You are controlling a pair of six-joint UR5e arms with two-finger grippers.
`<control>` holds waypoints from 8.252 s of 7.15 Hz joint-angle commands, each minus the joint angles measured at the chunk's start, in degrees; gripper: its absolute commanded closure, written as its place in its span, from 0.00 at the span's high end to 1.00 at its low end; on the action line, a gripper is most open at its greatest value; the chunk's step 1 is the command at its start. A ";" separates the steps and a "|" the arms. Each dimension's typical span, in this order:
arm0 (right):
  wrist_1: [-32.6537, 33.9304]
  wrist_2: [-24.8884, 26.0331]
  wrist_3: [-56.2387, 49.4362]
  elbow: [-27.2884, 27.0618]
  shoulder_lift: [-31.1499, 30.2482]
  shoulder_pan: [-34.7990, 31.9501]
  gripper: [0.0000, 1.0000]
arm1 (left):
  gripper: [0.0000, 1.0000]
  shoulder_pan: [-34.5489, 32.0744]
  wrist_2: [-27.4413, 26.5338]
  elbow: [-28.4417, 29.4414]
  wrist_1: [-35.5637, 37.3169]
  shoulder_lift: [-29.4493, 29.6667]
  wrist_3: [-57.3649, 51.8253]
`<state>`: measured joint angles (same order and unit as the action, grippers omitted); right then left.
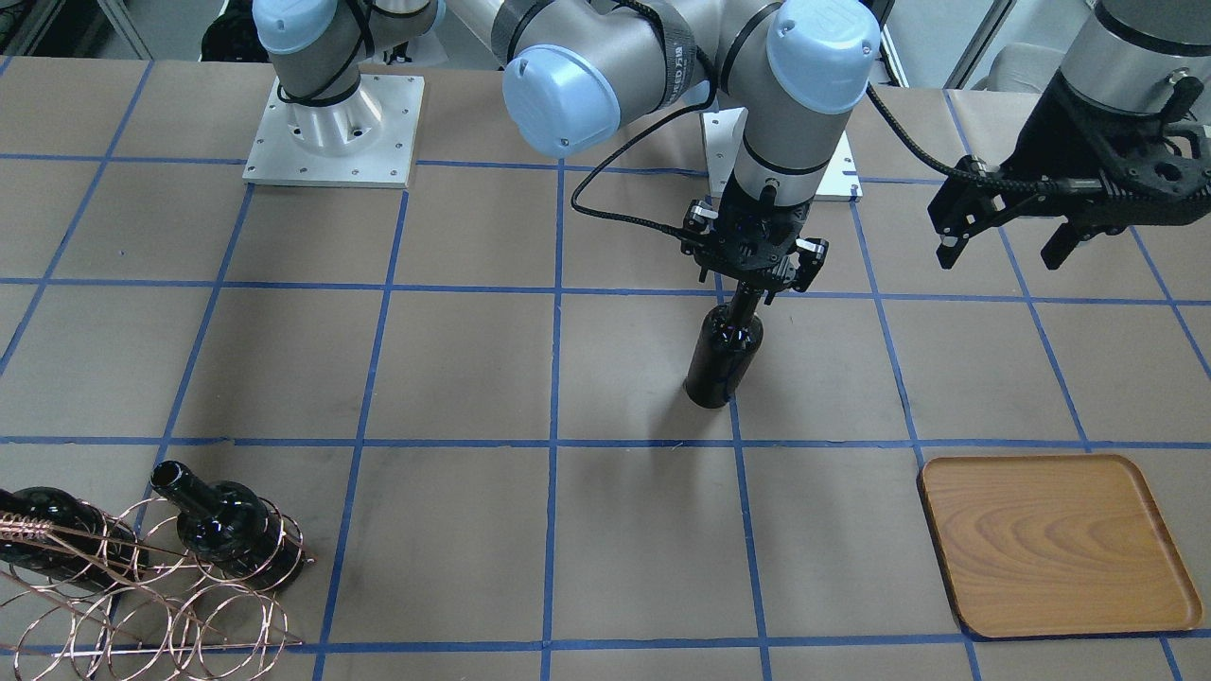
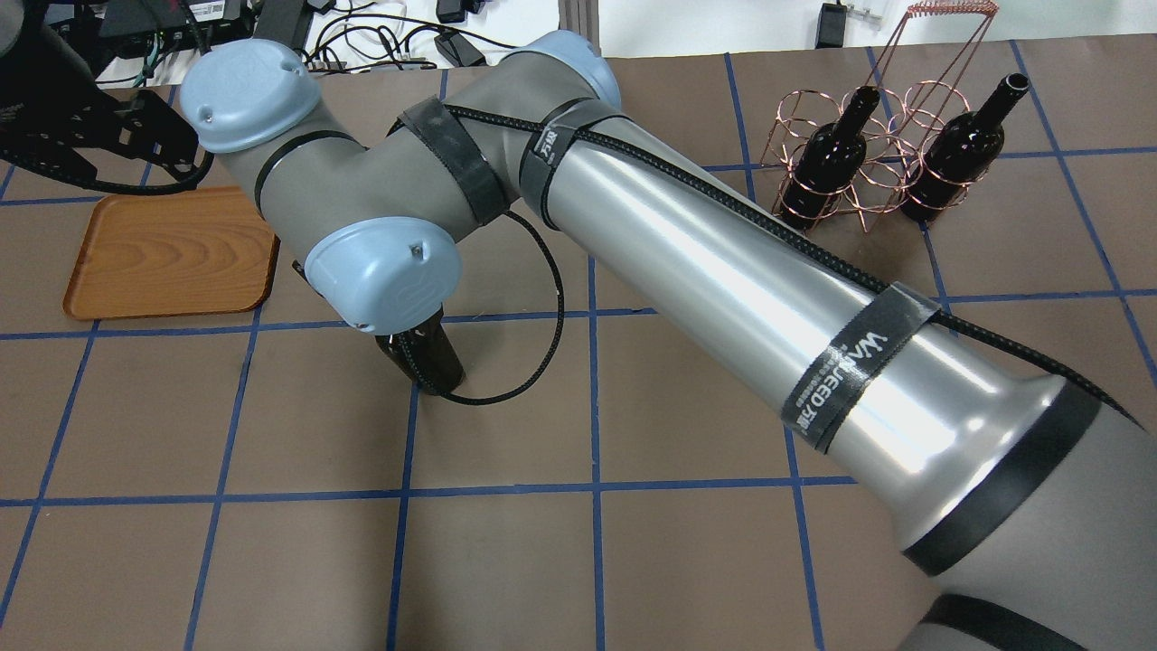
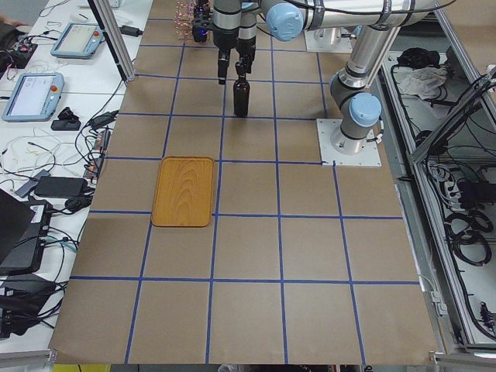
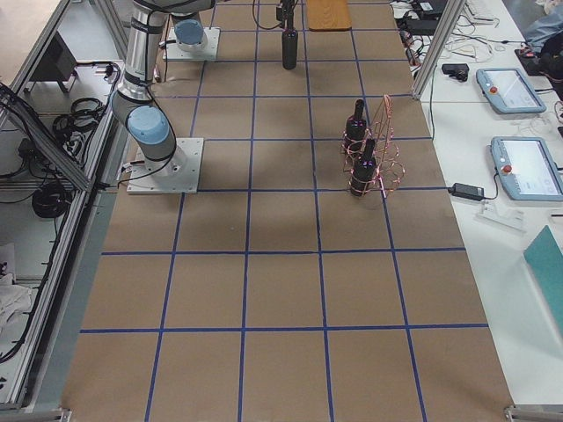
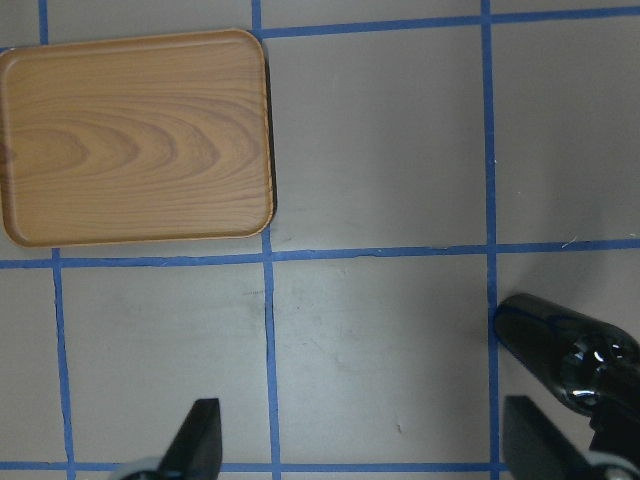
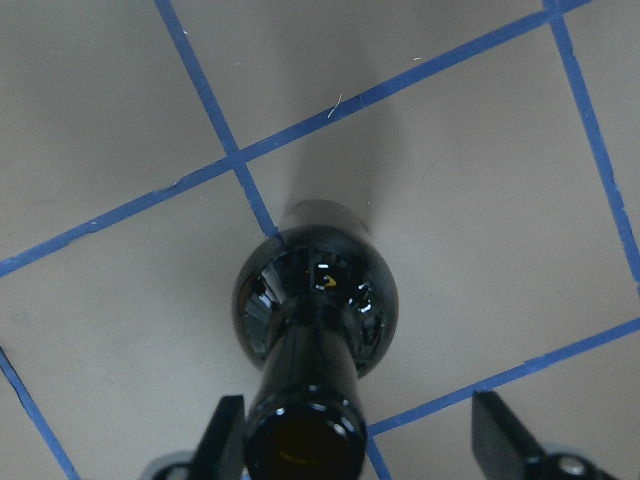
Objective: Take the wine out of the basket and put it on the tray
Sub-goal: 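Release the bottle on the table and raise the right gripper back toward the rack, then lower the left gripper onto the standing bottle's neck and grasp it, then lift the bottle with the left gripper and move it over the wooden tray, then lay the bottle down on the wooden tray with the left gripper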
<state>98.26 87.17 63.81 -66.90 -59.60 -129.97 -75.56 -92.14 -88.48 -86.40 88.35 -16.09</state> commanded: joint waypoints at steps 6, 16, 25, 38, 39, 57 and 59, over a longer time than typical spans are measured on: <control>-11.68 -0.16 -35.15 -11.40 -22.55 25.23 1.00 | 1.00 -3.61 1.25 -0.81 -1.93 0.86 1.23; -12.40 0.37 -67.41 -15.19 -30.48 44.63 1.00 | 1.00 -16.72 5.13 -12.84 5.51 2.70 15.47; -12.12 0.37 -67.50 -15.19 -30.49 44.45 1.00 | 0.49 -16.72 5.30 -13.56 5.10 4.20 16.18; -12.12 0.46 -67.50 -15.36 -30.57 44.45 1.00 | 0.00 -9.64 3.37 -2.26 4.92 6.48 9.45; -12.21 0.54 -67.50 -15.45 -31.01 44.45 1.00 | 0.00 -5.60 3.45 0.47 4.75 7.88 5.32; -13.00 0.54 -66.97 -15.89 -31.89 44.45 1.00 | 1.00 13.27 3.28 18.79 -1.46 21.56 -4.66; -13.00 0.54 -66.97 -15.98 -31.89 44.45 1.00 | 1.00 3.45 3.02 16.52 -5.71 13.21 5.60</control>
<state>85.29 87.71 -3.16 -82.85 -91.50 -85.52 -66.84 -88.76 -70.50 -90.05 106.20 -15.63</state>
